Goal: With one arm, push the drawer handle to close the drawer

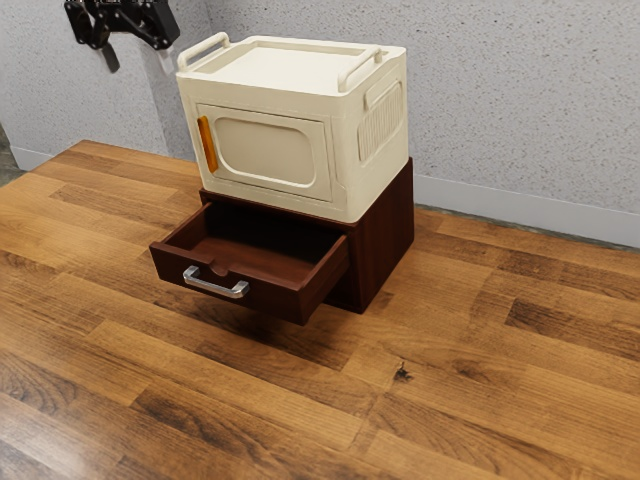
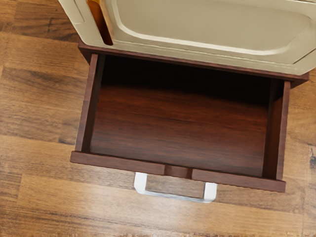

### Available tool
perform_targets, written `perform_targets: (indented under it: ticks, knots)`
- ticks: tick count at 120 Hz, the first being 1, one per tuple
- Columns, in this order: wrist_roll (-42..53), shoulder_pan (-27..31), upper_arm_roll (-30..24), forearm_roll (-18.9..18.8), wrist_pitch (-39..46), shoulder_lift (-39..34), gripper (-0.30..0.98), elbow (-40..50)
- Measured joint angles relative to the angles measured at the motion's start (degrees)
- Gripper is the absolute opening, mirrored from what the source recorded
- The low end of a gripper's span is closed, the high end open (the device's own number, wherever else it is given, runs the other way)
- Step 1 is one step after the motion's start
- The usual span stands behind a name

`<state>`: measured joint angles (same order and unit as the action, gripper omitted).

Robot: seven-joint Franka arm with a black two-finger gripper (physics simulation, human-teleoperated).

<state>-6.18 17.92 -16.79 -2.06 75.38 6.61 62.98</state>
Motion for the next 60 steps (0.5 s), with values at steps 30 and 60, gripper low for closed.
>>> perform_targets:
  ticks: [30,60]
  knots:
    - [-1.5,2.0,-0.5,0.9,11.5,-28.2,0.69,51.3]
    - [-1.7,-12.1,10.3,2.0,30.2,-30.6,0.6,69.8]
